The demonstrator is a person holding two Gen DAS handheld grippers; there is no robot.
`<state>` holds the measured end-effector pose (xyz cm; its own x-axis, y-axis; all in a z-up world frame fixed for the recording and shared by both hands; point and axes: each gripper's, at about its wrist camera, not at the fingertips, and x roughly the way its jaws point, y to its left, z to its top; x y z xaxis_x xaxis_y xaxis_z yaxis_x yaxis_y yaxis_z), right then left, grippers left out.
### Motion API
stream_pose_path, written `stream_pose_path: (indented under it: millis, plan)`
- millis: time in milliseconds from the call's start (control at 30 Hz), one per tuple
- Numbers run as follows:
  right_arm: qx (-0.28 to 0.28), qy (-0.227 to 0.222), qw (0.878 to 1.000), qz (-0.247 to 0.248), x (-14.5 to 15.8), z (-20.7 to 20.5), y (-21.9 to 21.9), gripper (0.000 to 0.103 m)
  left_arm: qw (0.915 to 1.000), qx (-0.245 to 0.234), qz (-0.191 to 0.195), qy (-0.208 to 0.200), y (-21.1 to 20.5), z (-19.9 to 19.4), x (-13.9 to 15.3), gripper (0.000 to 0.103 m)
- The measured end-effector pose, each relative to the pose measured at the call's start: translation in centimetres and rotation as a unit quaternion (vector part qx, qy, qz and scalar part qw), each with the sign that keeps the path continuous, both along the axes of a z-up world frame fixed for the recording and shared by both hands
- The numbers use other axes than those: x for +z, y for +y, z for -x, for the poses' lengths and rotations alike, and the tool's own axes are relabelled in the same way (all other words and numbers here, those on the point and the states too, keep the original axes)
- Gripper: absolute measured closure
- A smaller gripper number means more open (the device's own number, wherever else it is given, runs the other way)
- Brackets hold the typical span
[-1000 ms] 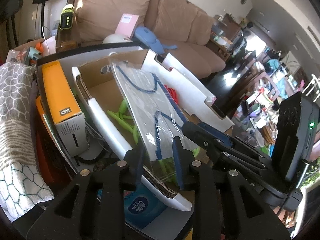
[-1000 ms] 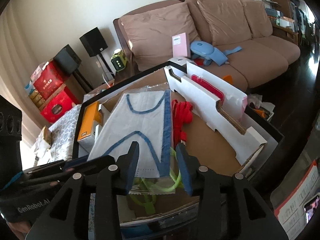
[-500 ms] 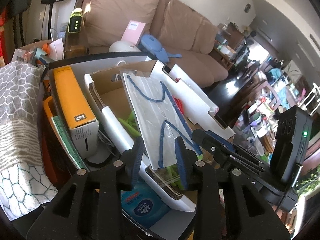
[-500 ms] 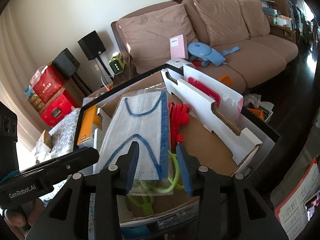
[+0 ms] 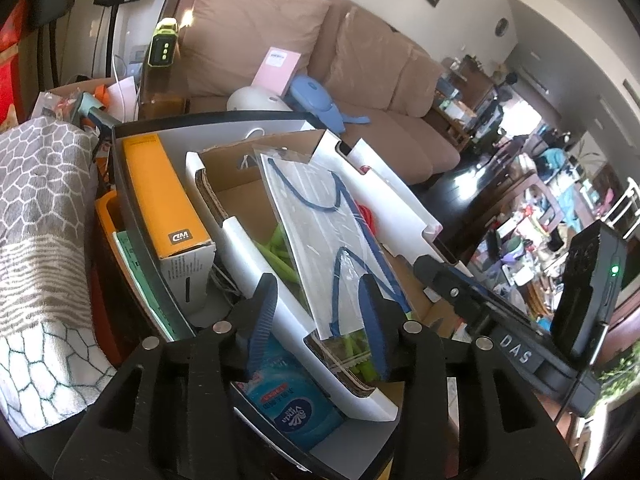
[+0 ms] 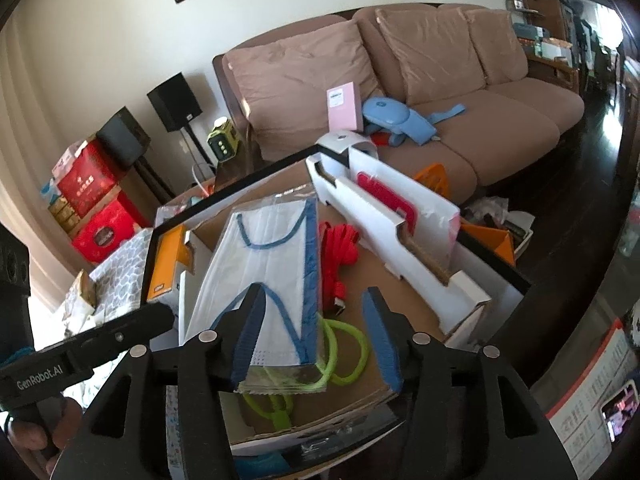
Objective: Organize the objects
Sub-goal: 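Open both grippers to release the mask and bag into the box, then withdraw both grippers from the box and turn toward the bed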
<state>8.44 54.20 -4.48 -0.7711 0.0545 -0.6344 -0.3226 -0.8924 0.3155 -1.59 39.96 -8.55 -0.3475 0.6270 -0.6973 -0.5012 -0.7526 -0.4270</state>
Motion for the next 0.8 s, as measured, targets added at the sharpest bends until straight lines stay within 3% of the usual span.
stream_pose_path:
  millis: [133, 267, 400, 800]
  plan:
    - [0.003, -0.006, 1.0, -0.008, 0.0, -0.1, 0.2, 0.052, 0.9999, -0.015, -0.001, 0.004, 0.5, -0.6, -0.2, 0.066]
    - [-0.002, -0.005, 1.0, -0.01, -0.1, -0.2, 0.5, 0.056, 0.9993, -0.038, 0.002, 0.004, 1.5, -1.3, -0.5, 0.078]
    - [-0.004, -0.003, 1.0, -0.011, 0.0, -0.3, 0.5, 0.056, 0.998, -0.061, 0.011, -0.003, 2.8, -2.1, -0.9, 0.082]
    - [-0.021, -0.002, 1.0, -0.005, 0.2, -1.2, 1.8, 0.056, 0.9929, -0.117, 0.02, 0.009, 5.9, -5.9, -1.1, 0.082]
